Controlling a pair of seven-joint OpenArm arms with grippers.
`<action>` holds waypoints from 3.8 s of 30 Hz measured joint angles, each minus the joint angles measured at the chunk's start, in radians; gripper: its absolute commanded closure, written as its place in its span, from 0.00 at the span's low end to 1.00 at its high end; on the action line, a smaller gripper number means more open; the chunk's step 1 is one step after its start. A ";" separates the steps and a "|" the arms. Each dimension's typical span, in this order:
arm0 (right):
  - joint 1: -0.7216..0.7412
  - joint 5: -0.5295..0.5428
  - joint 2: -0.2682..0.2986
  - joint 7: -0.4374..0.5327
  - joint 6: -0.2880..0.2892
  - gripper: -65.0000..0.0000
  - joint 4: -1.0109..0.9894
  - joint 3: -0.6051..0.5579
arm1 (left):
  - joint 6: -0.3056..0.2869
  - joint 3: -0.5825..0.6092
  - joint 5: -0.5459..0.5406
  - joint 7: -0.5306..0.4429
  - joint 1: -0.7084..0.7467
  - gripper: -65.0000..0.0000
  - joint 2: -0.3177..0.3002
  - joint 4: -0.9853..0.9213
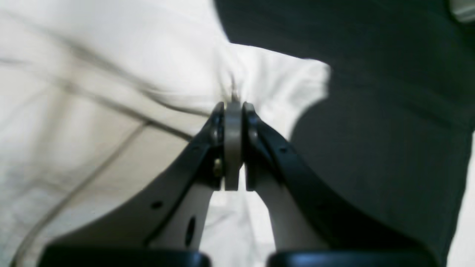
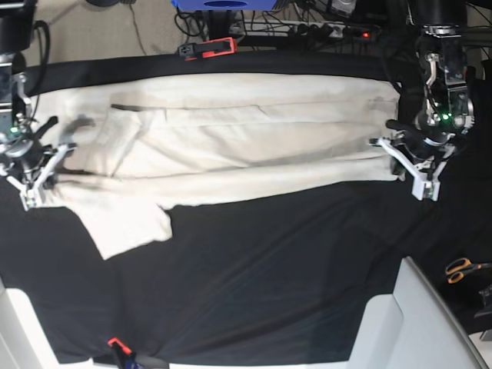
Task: Fold the T-shirt properly
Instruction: 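Pull both grippers back, laying the folded edge over the shirt, then hold the folded edge still with both grippers, then drag the folded edge with both grippers toward the hem to flatten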
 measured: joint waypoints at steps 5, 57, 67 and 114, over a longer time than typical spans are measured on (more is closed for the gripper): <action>0.000 0.000 0.008 -0.001 0.003 1.00 0.000 0.000 | -0.004 0.004 -0.001 0.003 -0.001 1.00 -0.005 -0.001; 0.008 0.004 0.026 0.001 0.008 1.00 -0.098 -0.002 | -0.007 0.013 -0.007 -0.098 -0.010 1.00 -0.010 -0.199; 0.008 0.004 0.014 0.000 0.007 1.00 -0.098 -0.002 | -0.007 0.013 -0.007 -0.098 -0.010 1.00 -0.010 -0.199; 0.124 0.003 0.015 -0.007 0.007 1.00 -0.090 -0.003 | 0.047 0.006 -0.004 -0.087 -0.149 1.00 -0.013 -0.088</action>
